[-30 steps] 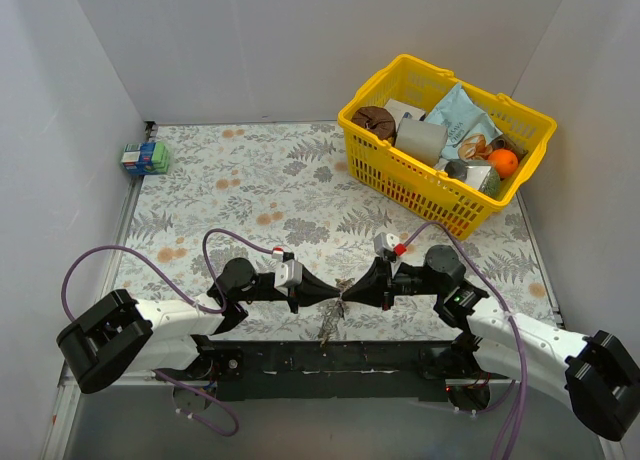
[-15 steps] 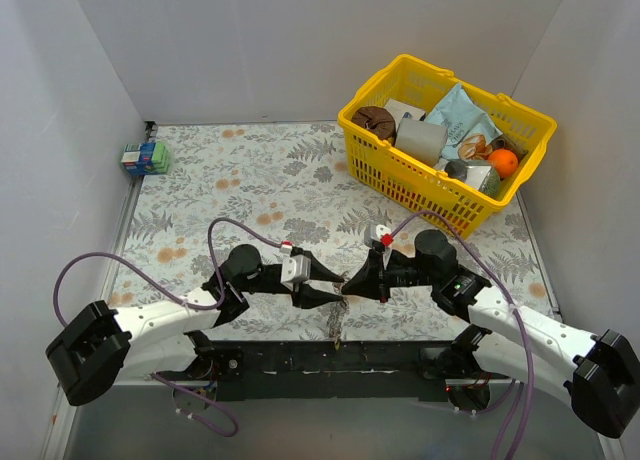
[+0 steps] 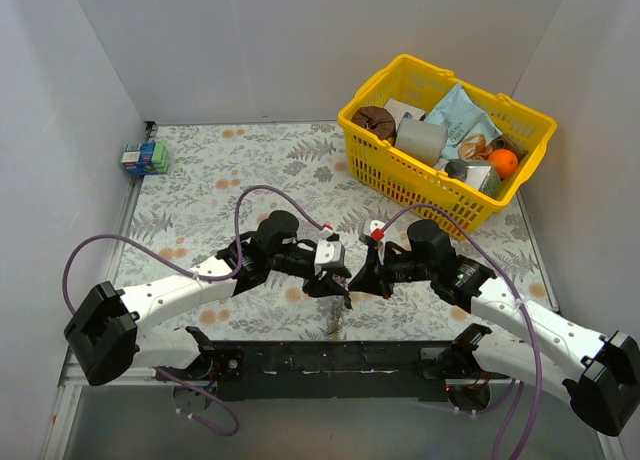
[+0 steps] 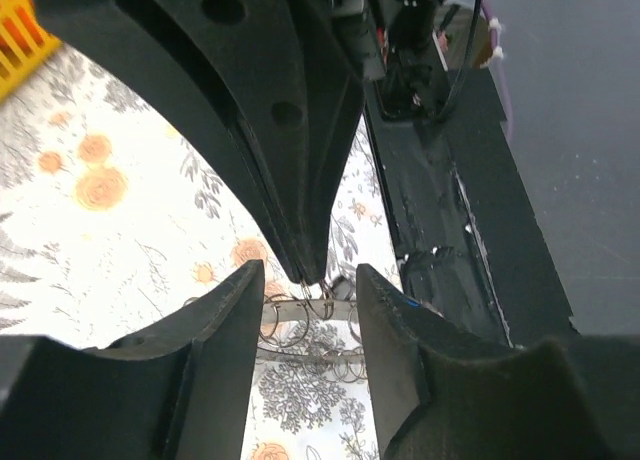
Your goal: Put the keys on the keyring
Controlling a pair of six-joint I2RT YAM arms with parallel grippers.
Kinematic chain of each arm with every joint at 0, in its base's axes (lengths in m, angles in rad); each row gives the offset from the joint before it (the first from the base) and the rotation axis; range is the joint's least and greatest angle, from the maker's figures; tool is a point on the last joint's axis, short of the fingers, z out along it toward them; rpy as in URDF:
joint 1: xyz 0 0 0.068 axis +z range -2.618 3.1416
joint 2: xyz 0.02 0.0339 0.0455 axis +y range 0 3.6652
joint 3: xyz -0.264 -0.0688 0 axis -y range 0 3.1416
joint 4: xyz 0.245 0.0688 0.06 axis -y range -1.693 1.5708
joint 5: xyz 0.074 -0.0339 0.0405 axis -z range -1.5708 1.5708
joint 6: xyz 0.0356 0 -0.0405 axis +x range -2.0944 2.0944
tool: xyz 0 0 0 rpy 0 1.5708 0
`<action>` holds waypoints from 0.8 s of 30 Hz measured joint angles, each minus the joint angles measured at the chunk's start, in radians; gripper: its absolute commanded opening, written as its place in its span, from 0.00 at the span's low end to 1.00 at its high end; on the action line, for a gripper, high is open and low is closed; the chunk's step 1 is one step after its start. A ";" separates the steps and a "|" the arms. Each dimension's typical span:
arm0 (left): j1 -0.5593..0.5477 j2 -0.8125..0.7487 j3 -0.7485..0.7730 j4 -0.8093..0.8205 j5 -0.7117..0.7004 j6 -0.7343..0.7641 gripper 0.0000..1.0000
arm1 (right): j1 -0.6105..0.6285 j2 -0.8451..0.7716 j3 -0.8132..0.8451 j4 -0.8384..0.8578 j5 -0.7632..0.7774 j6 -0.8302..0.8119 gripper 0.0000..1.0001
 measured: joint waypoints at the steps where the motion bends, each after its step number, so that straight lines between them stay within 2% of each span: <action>1: 0.000 0.010 0.007 -0.018 0.001 0.008 0.38 | 0.000 -0.001 0.001 -0.010 0.005 -0.007 0.01; 9: 0.000 0.094 0.053 -0.171 0.008 0.077 0.33 | 0.000 -0.009 0.001 -0.088 0.038 -0.035 0.01; 17: 0.000 0.094 0.061 -0.173 0.029 0.085 0.33 | 0.000 -0.008 0.001 -0.114 0.056 -0.042 0.01; 24: 0.000 0.108 0.063 -0.137 0.048 0.075 0.29 | 0.000 -0.008 0.001 -0.114 0.055 -0.042 0.01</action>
